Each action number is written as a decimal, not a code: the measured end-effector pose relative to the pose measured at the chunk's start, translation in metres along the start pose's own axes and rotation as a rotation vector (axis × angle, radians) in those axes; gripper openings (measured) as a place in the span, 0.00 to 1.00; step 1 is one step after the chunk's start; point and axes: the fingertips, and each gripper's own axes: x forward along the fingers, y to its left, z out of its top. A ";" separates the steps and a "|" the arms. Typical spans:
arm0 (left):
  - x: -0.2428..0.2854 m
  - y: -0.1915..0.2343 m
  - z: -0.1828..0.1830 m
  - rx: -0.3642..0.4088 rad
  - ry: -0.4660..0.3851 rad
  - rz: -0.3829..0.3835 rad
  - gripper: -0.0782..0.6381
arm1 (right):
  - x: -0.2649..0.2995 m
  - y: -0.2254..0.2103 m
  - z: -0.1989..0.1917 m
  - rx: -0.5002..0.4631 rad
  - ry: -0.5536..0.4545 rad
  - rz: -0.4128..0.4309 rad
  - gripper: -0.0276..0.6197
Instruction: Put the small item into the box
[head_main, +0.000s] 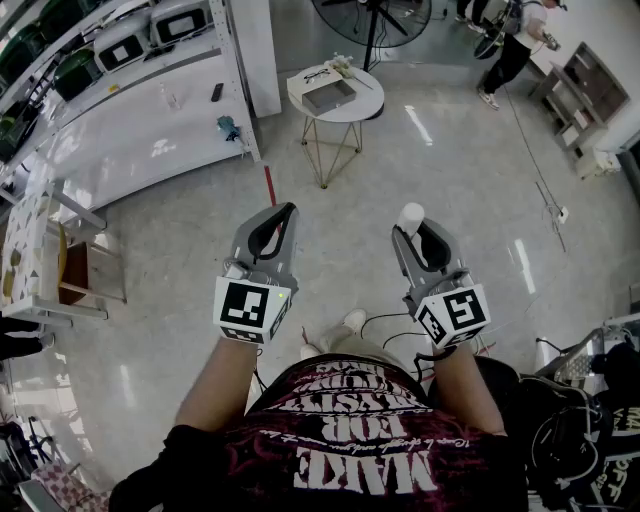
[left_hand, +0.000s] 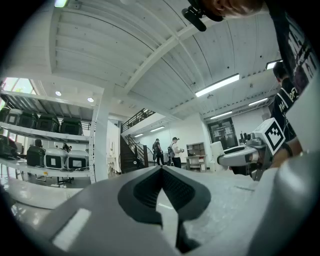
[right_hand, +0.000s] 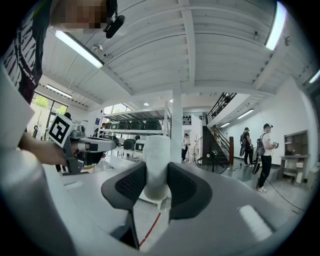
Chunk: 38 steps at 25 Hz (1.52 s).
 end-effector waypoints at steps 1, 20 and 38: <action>0.002 -0.001 -0.002 -0.001 0.003 -0.001 0.11 | 0.002 -0.001 -0.001 0.001 0.003 0.006 0.29; 0.007 0.046 -0.037 -0.015 0.058 0.059 0.11 | 0.045 -0.006 -0.012 0.057 0.005 0.030 0.29; 0.144 0.089 -0.064 -0.052 0.118 0.052 0.11 | 0.143 -0.099 -0.036 0.096 0.078 0.050 0.29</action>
